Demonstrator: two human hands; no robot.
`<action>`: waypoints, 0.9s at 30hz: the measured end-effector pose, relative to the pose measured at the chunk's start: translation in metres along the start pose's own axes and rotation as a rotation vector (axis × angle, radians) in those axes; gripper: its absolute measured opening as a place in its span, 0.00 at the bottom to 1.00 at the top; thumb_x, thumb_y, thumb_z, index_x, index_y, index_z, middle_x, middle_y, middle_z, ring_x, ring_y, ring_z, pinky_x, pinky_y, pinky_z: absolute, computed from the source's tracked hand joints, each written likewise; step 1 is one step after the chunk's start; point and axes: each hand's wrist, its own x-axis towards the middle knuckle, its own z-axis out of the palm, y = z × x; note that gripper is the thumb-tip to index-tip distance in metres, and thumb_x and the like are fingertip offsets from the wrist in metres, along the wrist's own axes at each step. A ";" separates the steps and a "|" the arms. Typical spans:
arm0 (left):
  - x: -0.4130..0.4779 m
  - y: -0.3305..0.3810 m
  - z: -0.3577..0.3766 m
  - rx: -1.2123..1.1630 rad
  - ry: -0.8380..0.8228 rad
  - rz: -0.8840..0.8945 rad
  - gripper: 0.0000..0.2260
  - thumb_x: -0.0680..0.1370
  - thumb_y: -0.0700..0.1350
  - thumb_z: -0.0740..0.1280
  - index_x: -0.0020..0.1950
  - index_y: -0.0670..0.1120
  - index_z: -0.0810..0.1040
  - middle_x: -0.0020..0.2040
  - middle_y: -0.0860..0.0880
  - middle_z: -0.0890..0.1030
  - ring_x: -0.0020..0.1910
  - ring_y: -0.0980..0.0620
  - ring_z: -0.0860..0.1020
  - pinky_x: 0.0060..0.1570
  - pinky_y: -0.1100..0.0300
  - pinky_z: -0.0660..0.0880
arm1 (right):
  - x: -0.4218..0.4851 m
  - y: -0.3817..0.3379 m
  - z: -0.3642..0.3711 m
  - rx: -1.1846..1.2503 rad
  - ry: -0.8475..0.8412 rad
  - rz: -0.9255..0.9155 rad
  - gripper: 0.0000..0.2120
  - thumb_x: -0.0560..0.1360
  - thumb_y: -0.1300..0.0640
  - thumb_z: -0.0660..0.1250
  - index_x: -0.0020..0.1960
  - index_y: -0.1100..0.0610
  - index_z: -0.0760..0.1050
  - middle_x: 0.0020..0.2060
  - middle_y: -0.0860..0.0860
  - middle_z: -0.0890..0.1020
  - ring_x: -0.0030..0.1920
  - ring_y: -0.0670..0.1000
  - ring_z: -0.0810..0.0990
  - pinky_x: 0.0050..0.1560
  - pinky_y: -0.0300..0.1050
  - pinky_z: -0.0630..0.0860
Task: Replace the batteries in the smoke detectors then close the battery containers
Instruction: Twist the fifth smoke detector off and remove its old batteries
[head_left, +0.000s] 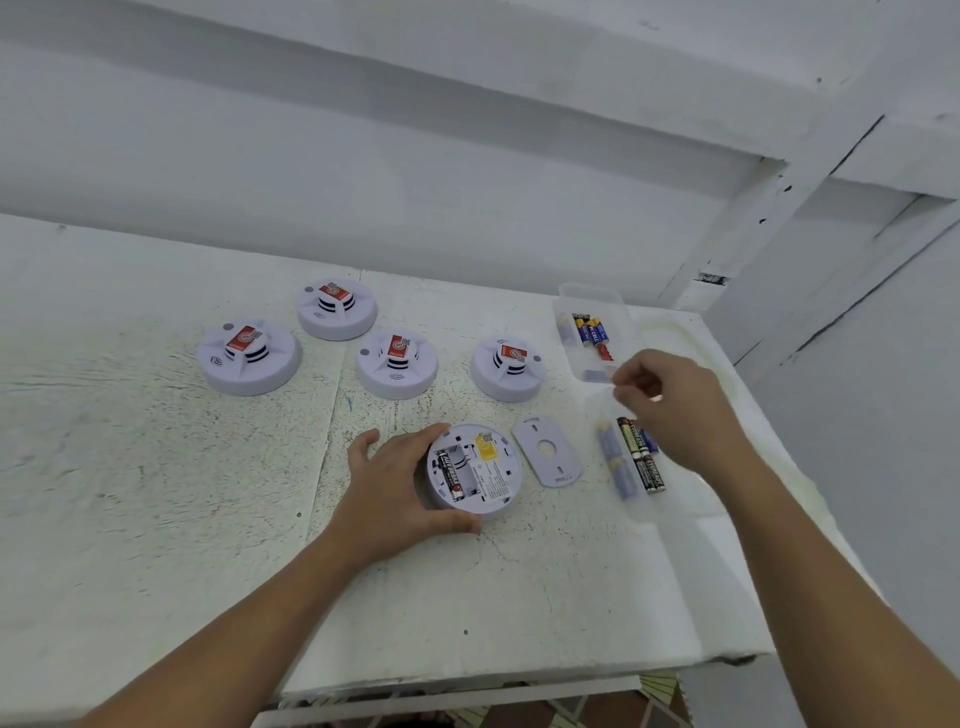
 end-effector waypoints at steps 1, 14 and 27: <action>0.000 0.000 0.000 -0.005 -0.001 -0.001 0.48 0.53 0.74 0.70 0.69 0.56 0.66 0.60 0.66 0.70 0.59 0.81 0.55 0.67 0.63 0.38 | -0.004 -0.009 0.006 0.007 -0.061 -0.063 0.05 0.75 0.62 0.68 0.44 0.53 0.77 0.37 0.42 0.79 0.40 0.41 0.78 0.42 0.27 0.73; 0.001 0.005 -0.003 -0.015 -0.014 -0.010 0.48 0.53 0.75 0.68 0.69 0.55 0.67 0.60 0.64 0.74 0.60 0.67 0.69 0.67 0.59 0.42 | -0.027 -0.050 0.083 -0.200 -0.510 -0.745 0.07 0.74 0.63 0.67 0.48 0.62 0.83 0.49 0.55 0.84 0.49 0.57 0.79 0.51 0.43 0.69; 0.004 0.004 -0.005 -0.020 -0.027 -0.019 0.47 0.52 0.73 0.70 0.68 0.56 0.68 0.56 0.66 0.74 0.58 0.68 0.70 0.69 0.57 0.42 | -0.006 -0.057 0.096 -0.424 -0.596 -0.958 0.07 0.71 0.60 0.64 0.39 0.59 0.80 0.36 0.51 0.82 0.38 0.54 0.78 0.47 0.46 0.72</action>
